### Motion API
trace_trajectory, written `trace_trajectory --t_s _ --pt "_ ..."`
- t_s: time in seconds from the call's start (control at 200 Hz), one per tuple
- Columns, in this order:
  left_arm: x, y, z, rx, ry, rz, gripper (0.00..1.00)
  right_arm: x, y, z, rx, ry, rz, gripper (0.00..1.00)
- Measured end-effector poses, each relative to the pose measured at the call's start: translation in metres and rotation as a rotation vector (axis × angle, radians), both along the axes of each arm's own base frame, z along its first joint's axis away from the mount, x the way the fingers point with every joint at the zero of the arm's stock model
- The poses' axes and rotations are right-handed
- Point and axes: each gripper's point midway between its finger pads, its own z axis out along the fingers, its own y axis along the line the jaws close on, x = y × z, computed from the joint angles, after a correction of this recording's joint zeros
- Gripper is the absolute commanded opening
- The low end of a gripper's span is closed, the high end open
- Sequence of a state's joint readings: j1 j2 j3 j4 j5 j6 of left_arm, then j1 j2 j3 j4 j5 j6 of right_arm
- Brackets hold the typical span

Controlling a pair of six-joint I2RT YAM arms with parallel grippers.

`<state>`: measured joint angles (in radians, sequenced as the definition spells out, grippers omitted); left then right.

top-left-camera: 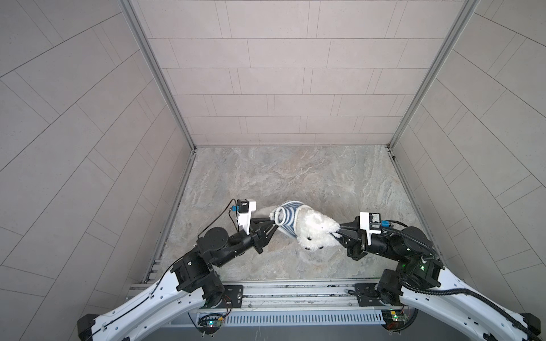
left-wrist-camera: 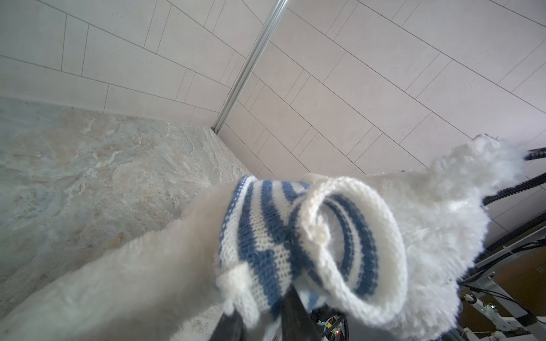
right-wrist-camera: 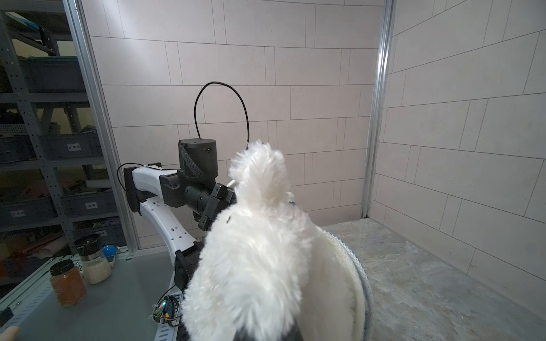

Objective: Dress the teddy bear

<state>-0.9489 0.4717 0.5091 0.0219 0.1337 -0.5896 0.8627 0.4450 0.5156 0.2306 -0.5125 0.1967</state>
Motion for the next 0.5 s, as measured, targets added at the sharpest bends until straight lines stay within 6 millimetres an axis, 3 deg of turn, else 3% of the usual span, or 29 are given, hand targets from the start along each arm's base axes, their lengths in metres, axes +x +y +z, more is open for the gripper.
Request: trace_trajectory --t_s 0.15,0.3,0.501 --pt "-0.0012 0.0005 0.0017 -0.016 -0.007 -0.004 0.20 -0.0006 -0.0028 0.0032 0.011 -0.008 -0.007 0.00" --pt "-0.0021 0.0018 0.0037 -0.024 -0.012 -0.004 0.30 0.0002 -0.0049 0.0055 0.021 -0.009 -0.018 0.00" --pt "-0.0018 -0.0002 0.0046 -0.028 -0.013 -0.009 0.18 0.0007 -0.0055 0.0061 0.024 -0.007 -0.021 0.00"
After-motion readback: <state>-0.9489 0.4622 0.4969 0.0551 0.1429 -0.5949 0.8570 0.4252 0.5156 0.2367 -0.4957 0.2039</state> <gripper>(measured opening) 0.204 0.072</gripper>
